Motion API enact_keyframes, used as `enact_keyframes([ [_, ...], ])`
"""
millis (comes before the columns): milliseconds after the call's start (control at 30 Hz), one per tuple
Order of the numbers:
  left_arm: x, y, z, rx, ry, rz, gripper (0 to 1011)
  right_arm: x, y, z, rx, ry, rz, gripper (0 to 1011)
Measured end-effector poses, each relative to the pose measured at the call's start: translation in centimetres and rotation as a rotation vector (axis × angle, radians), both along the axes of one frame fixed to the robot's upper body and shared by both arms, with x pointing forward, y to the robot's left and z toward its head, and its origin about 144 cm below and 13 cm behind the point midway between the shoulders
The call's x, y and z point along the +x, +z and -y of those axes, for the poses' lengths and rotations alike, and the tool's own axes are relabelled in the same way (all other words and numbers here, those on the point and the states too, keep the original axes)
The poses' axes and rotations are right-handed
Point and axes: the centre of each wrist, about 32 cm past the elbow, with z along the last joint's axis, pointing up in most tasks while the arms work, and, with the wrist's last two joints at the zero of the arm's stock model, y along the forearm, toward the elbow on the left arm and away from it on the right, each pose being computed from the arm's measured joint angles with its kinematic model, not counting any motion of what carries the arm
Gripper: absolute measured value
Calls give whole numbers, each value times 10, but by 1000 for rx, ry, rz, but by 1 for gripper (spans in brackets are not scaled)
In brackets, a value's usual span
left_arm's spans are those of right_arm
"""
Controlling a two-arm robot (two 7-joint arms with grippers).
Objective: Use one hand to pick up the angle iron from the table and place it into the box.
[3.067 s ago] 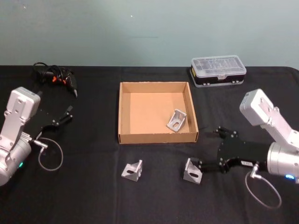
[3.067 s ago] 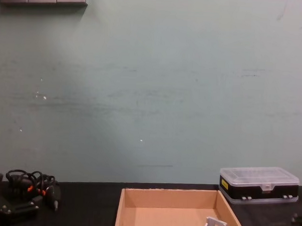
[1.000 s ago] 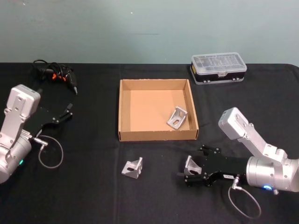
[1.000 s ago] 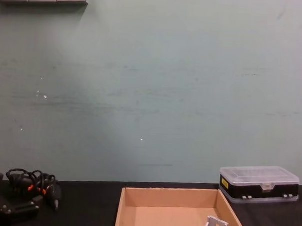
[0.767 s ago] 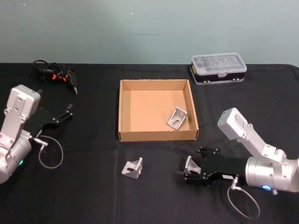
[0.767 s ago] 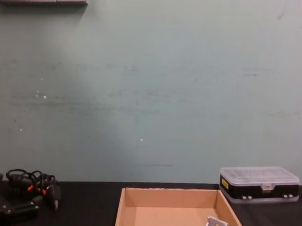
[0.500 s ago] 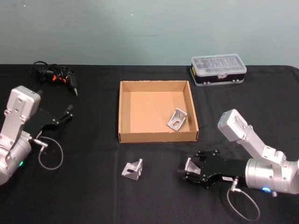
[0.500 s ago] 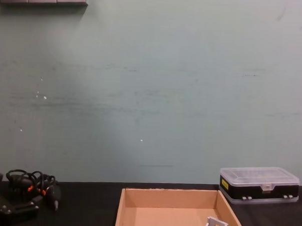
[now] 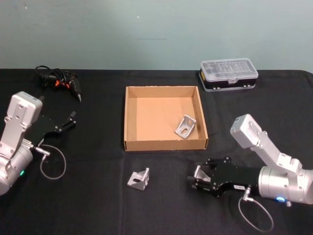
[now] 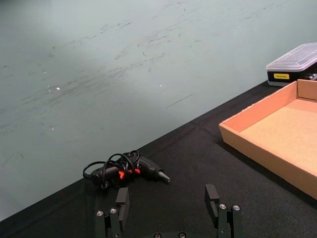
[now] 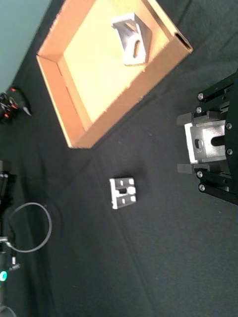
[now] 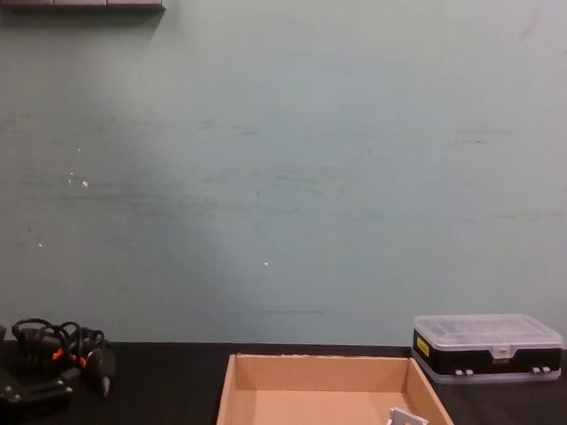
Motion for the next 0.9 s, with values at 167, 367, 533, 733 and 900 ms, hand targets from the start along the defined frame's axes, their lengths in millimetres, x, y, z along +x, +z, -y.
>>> enact_keyframes([
  [167, 0, 0, 0, 0, 0, 0, 1000, 0, 10, 0, 21, -13, 31, 451],
  [367, 0, 0, 0, 0, 0, 0, 1000, 5, 27, -7, 65, -31, 96, 450],
  [533, 0, 0, 0, 0, 0, 0, 1000, 16, 40, -19, 98, -40, 148, 450],
  [733, 0, 0, 0, 0, 0, 0, 1000, 36, 45, -35, 110, -45, 181, 450],
  [900, 0, 0, 0, 0, 0, 0, 1000, 54, 45, -50, 111, -46, 191, 450],
])
